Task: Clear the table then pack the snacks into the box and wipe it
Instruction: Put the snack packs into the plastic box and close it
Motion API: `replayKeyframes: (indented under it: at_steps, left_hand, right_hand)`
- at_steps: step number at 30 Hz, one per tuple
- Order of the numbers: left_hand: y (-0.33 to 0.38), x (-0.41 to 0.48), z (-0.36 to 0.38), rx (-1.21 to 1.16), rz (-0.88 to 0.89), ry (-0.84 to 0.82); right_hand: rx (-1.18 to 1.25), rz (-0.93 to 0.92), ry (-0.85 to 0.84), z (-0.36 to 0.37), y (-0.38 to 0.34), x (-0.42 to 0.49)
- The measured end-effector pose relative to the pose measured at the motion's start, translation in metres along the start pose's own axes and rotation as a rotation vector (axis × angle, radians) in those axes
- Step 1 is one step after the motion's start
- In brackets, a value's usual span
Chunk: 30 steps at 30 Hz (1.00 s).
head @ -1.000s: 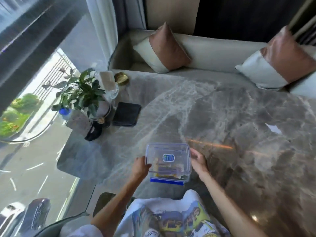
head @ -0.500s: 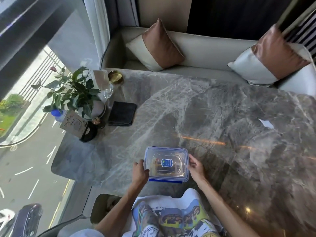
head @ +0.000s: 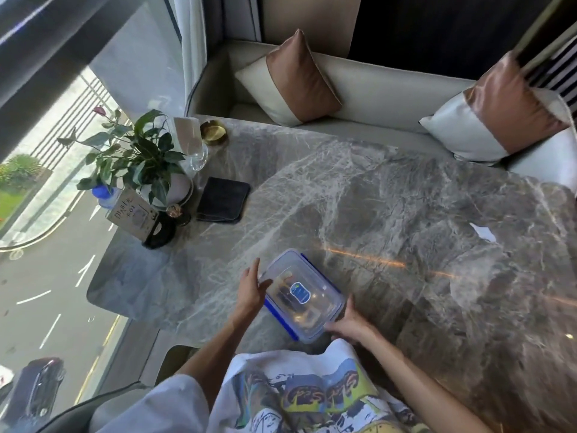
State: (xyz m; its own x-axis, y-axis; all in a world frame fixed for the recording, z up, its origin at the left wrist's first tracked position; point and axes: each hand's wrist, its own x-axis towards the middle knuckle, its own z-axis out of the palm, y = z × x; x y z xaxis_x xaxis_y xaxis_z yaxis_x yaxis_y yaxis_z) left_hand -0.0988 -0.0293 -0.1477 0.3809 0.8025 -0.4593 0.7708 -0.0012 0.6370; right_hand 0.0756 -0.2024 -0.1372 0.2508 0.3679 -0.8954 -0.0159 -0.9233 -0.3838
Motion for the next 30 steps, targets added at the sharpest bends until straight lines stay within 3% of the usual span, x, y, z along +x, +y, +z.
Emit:
replayKeyframes:
  at_steps: [2, 4, 7, 10, 12, 16, 21, 25, 30]
  left_hand:
    - [0.01, 0.012, -0.002, 0.105, 0.008, -0.014]
    - [0.018, 0.013, 0.001, 0.139, -0.053, 0.016]
    - [0.017, -0.001, 0.012, -0.022, -0.161, 0.031]
    - [0.002, -0.018, 0.023, -0.3, -0.284, -0.166]
    - [-0.004, -0.025, 0.024, -0.469, -0.391, -0.249]
    - [0.0, -0.016, 0.023, -0.541, -0.446, -0.215]
    - [0.008, -0.005, 0.02, -0.509, -0.376, -0.222]
    - [0.009, 0.001, 0.018, -0.185, -0.208, -0.113]
    - [0.01, -0.002, 0.027, 0.008, -0.086, -0.093]
  right_hand:
    - [-0.141, -0.013, -0.059, 0.001, 0.013, -0.003]
    - [-0.052, 0.009, -0.058, -0.004, 0.018, -0.004]
    - [0.239, -0.067, 0.072, -0.009, 0.008, 0.003]
    - [0.37, -0.095, 0.082, -0.008, -0.018, 0.011]
    - [0.388, -0.064, 0.047, -0.002, -0.026, 0.017]
    - [0.357, -0.031, 0.106, 0.008, -0.029, 0.025]
    - [0.389, -0.013, 0.123, 0.009, -0.032, 0.031]
    - [0.387, -0.006, 0.14, 0.007, -0.033, 0.032]
    - [0.382, 0.005, 0.123, 0.006, -0.03, 0.036]
